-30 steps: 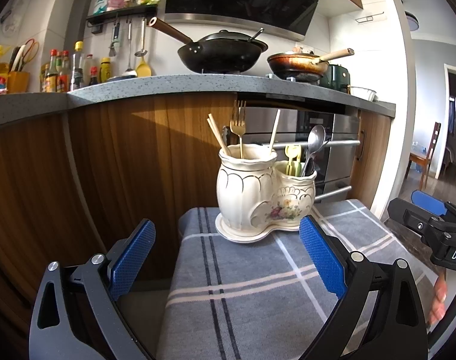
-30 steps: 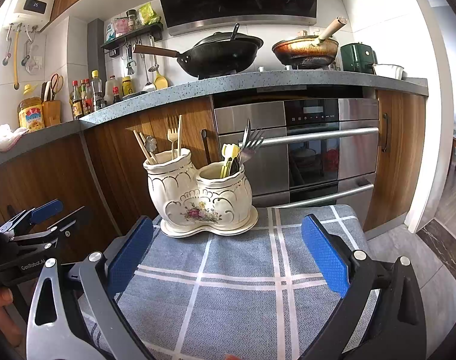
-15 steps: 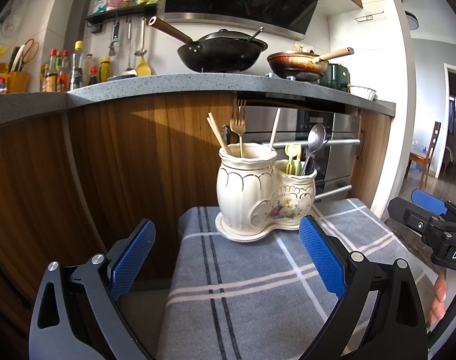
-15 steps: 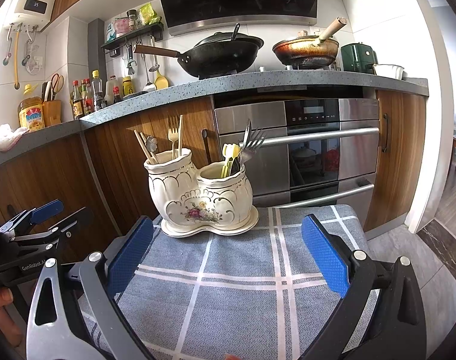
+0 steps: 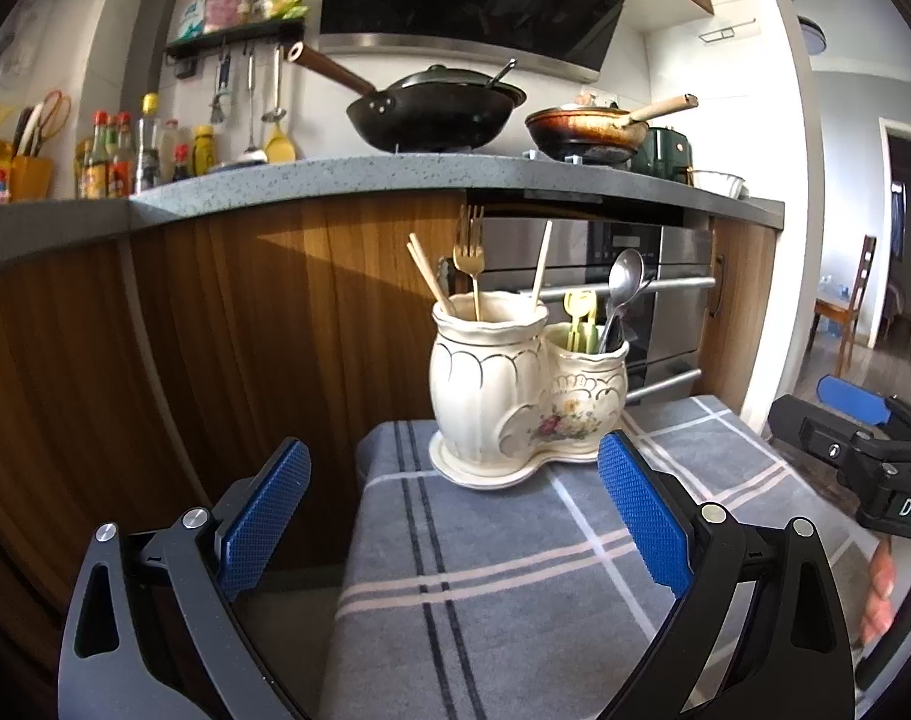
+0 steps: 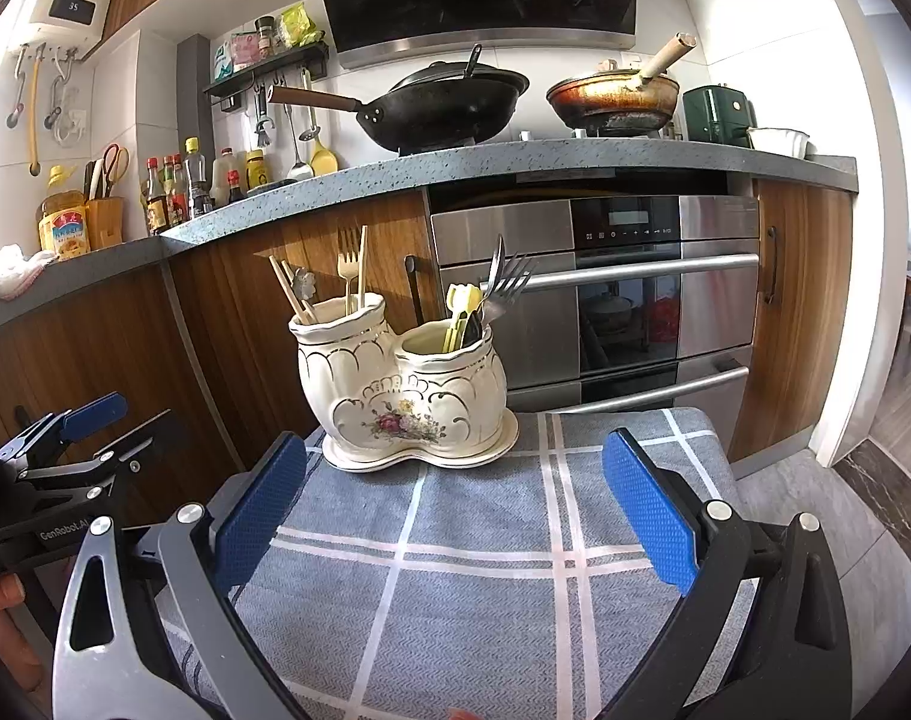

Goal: Organize utensils

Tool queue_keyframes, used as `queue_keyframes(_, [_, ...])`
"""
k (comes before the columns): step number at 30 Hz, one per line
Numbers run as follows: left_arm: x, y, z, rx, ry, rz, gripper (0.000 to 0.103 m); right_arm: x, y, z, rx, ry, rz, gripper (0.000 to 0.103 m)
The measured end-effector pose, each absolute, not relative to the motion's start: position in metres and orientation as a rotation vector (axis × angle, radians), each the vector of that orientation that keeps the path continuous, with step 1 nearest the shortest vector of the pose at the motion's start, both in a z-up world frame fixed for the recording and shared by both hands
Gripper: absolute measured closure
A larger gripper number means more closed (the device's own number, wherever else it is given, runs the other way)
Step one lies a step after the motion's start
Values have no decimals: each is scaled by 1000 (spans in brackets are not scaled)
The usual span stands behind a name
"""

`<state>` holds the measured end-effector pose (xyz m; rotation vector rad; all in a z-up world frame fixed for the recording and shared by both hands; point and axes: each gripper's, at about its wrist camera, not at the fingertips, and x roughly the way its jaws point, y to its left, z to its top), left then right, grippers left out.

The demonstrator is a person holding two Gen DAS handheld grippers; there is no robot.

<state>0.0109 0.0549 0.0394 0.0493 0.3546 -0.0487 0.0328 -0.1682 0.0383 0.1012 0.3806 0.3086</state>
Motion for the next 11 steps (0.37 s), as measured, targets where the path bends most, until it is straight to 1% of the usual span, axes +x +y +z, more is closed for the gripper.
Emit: queue_keyframes(11, [18, 55, 35, 30, 408, -80, 6, 33, -169, 37, 98, 384, 312, 5])
